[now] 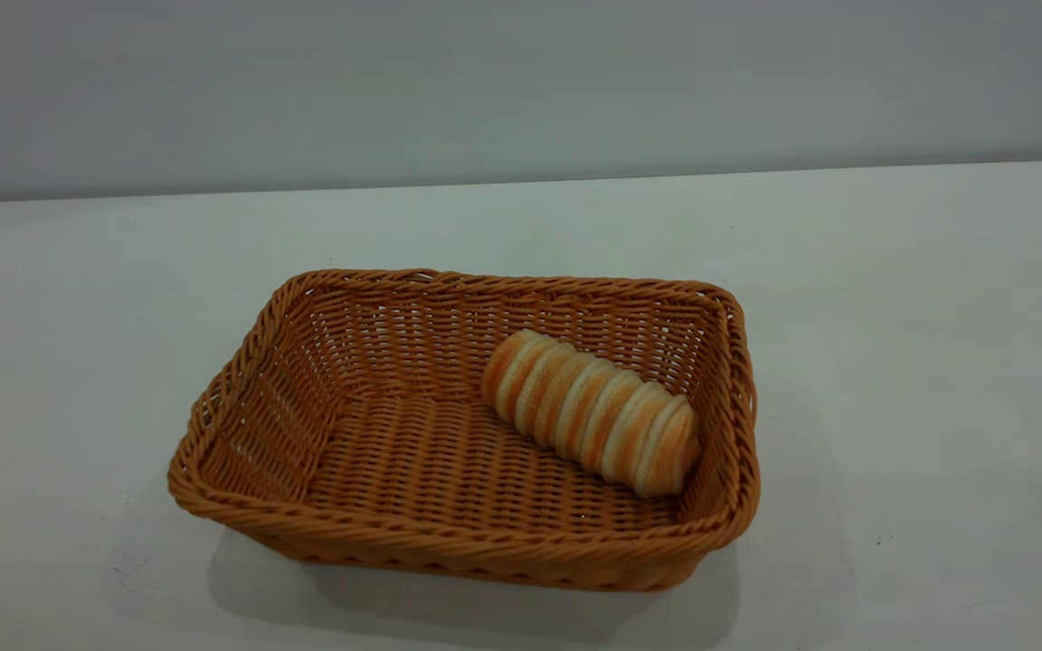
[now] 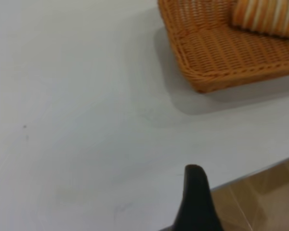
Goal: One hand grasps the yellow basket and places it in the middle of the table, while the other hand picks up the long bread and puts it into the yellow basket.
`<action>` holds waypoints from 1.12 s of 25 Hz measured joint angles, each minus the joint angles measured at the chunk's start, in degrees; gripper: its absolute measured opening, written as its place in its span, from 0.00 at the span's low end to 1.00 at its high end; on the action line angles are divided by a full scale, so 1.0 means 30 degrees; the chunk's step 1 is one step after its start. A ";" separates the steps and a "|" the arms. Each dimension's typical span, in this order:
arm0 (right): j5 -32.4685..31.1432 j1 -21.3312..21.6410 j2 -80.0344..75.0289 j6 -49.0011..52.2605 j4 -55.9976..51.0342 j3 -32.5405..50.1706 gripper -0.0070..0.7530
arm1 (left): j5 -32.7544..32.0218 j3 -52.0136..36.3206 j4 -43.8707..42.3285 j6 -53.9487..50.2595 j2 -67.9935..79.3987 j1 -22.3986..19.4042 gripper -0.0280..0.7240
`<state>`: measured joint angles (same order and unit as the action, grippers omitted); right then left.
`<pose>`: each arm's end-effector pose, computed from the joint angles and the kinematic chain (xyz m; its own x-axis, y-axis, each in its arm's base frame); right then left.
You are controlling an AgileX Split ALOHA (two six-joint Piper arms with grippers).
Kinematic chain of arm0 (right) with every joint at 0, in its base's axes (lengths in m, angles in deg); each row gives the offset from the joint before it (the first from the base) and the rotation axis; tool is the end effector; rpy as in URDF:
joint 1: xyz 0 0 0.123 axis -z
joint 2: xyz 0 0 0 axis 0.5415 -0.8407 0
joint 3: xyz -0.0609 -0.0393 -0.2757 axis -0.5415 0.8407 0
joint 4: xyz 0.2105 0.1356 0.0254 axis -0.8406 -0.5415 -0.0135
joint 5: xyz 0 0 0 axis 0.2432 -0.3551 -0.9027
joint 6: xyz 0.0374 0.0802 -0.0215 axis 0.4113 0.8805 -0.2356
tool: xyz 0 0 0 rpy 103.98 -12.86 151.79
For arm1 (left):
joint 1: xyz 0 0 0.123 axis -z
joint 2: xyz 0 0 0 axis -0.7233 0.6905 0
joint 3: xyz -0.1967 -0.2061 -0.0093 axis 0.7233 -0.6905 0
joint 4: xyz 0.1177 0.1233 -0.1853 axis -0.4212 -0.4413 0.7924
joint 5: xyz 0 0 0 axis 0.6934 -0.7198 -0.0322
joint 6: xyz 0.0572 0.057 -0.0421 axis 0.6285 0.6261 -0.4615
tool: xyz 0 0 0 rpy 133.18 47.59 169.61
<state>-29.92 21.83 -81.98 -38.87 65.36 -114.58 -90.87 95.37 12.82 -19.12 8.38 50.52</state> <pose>-0.0079 -0.0028 0.2649 -0.4987 -0.1718 -0.8496 -0.2164 0.9738 -0.0698 -0.0132 -0.0132 0.2694 -0.4784 0.1804 -0.8594 0.2781 0.9594 0.0466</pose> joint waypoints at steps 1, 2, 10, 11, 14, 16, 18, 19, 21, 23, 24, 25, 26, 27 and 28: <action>0.0000 0.0569 0.0000 0.0000 0.0000 0.0000 0.51 | 0.0000 0.0000 0.0018 0.0000 0.0000 -0.0260 0.83; 0.0000 0.1093 0.0000 0.0000 0.0000 0.0000 0.51 | 0.0000 0.0000 0.0018 0.0000 0.0000 -0.0460 0.83; 0.0000 0.3673 0.0000 0.0000 0.0000 0.0000 0.51 | 0.0000 0.0000 0.0018 0.0000 0.0000 -0.1225 0.83; 0.0000 0.3740 0.0000 0.0000 0.0000 0.0000 0.51 | 0.0000 0.0000 0.0018 0.0000 0.0000 -0.1225 0.83; 0.0000 0.3742 0.0000 0.0000 0.0000 0.0000 0.51 | 0.0000 0.0000 0.0018 0.0000 0.0000 -0.1225 0.83; 0.0000 0.3742 0.0000 0.0000 0.0000 0.0000 0.51 | 0.0000 0.0000 0.0018 0.0000 0.0000 -0.1225 0.83; 0.0000 0.3651 0.0000 0.0000 0.0000 0.0000 0.51 | 0.0000 0.0000 0.0018 -0.0017 0.0000 -0.1225 0.83; 0.0000 0.3624 0.0000 0.0000 -0.0007 0.0000 0.51 | 0.0000 0.0000 0.0018 -0.0017 0.0000 -0.1225 0.83; 0.0000 0.3491 0.0000 0.0000 -0.0025 0.0000 0.51 | 0.0000 0.0000 0.0018 -0.0017 0.0000 -0.1225 0.83; 0.0000 0.3452 0.0000 0.0000 -0.0025 0.0000 0.51 | 0.0000 0.0000 0.0018 -0.0017 0.0000 -0.1225 0.83; 0.0000 0.3452 0.0000 0.0000 -0.0025 0.0000 0.51 | 0.0000 0.0000 0.0018 -0.0017 0.0000 -0.1225 0.83; 0.0000 0.3452 0.0000 0.0000 -0.0025 0.0000 0.51 | 0.0000 0.0000 0.0018 -0.0017 0.0000 -0.1225 0.83; 0.0000 0.3452 0.0000 0.0000 -0.0025 0.0000 0.51 | 0.0000 0.0000 0.0018 -0.0017 0.0000 -0.1225 0.83; 0.0000 0.3452 0.0000 0.0000 -0.0025 0.0000 0.51 | 0.0000 0.0000 0.0018 -0.0017 0.0000 -0.1225 0.83; 0.0000 0.3452 0.0000 0.0000 -0.0025 0.0000 0.51 | 0.0000 0.0000 0.0018 -0.0017 0.0000 -0.1225 0.83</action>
<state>-29.92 32.19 -81.98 -38.87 65.28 -114.58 -90.87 95.37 12.87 -19.17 8.38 46.84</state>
